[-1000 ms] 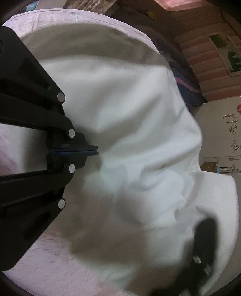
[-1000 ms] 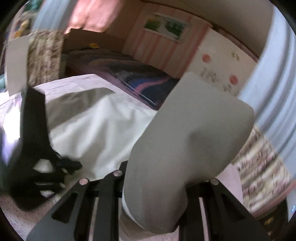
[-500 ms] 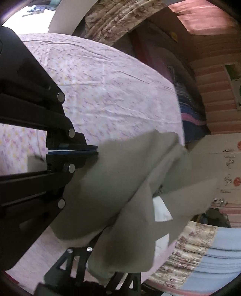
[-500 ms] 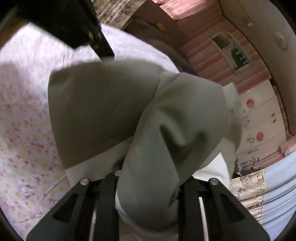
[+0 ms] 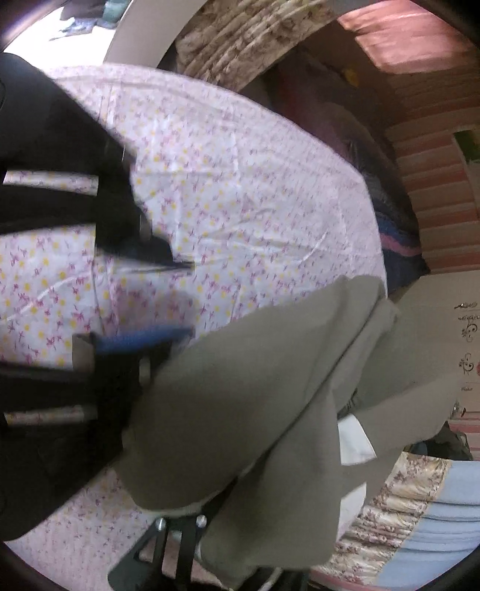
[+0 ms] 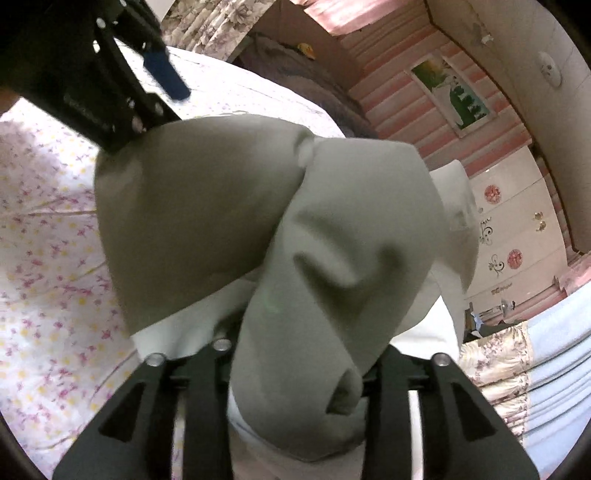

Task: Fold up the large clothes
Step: 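Lift the jacket side with the left gripper and fold it over the body, then lay the folded olive side down with the left gripper and release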

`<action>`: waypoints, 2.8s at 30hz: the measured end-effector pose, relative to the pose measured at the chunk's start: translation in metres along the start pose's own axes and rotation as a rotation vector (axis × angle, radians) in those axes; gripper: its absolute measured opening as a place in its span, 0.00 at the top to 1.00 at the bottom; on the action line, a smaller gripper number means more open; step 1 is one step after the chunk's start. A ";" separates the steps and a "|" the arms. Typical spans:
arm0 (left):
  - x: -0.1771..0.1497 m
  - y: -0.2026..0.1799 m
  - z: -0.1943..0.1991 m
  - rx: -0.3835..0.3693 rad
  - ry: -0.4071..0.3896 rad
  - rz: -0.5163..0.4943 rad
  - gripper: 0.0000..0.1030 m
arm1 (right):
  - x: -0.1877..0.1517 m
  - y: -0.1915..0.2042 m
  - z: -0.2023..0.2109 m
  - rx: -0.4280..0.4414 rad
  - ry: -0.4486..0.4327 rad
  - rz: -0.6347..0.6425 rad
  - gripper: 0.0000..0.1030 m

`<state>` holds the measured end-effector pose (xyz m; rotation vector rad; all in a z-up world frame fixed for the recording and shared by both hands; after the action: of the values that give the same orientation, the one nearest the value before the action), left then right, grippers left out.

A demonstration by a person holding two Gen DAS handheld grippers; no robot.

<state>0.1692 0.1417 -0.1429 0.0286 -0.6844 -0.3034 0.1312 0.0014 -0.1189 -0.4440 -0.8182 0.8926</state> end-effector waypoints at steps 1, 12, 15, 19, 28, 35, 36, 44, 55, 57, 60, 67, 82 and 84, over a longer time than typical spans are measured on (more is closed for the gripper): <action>0.000 0.001 0.003 0.027 -0.008 -0.007 0.42 | 0.002 -0.001 0.005 0.015 -0.008 -0.003 0.53; 0.009 0.011 0.027 0.069 -0.042 0.009 0.08 | -0.010 -0.044 0.086 0.061 -0.144 -0.096 0.25; 0.014 0.005 0.037 0.051 -0.061 -0.011 0.06 | -0.028 -0.093 0.110 0.037 -0.171 -0.241 0.20; 0.027 -0.013 0.057 0.034 -0.118 -0.053 0.03 | -0.067 -0.170 0.087 0.019 -0.132 -0.526 0.20; 0.063 -0.048 0.099 -0.106 -0.201 -0.088 0.03 | -0.118 -0.193 0.009 0.038 -0.025 -0.738 0.21; 0.081 -0.084 0.102 -0.224 -0.190 -0.157 0.03 | -0.129 -0.201 0.005 0.068 -0.041 -0.811 0.21; 0.083 -0.093 0.092 -0.239 -0.161 -0.171 0.03 | -0.130 -0.200 0.004 0.075 -0.040 -0.816 0.21; 0.076 -0.097 -0.006 -0.400 0.094 -0.105 0.68 | -0.135 -0.183 -0.014 0.156 -0.013 -0.855 0.21; 0.058 -0.065 0.052 -0.233 -0.063 -0.067 0.88 | -0.094 -0.167 0.001 0.209 -0.106 -0.789 0.21; 0.053 -0.055 0.067 -0.188 -0.088 -0.063 0.89 | -0.087 -0.161 0.003 0.271 -0.101 -0.769 0.21; 0.040 -0.041 0.068 -0.167 -0.046 -0.023 0.89 | -0.080 -0.151 -0.003 0.341 -0.070 -0.742 0.25; 0.003 -0.028 0.044 -0.180 0.019 0.060 0.88 | -0.072 -0.129 -0.027 0.446 -0.040 -0.690 0.35; 0.023 -0.033 0.067 -0.040 -0.052 -0.002 0.24 | -0.069 -0.138 -0.006 0.378 -0.070 -0.684 0.33; 0.033 -0.027 0.073 -0.059 -0.058 -0.012 0.23 | -0.067 -0.144 -0.002 0.359 -0.075 -0.695 0.33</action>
<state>0.1408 0.1114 -0.0690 -0.0323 -0.7332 -0.3366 0.1813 -0.1352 -0.0564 0.1920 -0.7837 0.3884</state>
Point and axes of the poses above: each gripper's, at about its wrist camera, not at the fingertips, and z roughly against the way its jaws point, y to its left, x to its top, the point moved 1 cm from there along -z, roughly the way its jaws point, and after that the axes turned 3 degrees about -z, right-handed, at the moved point
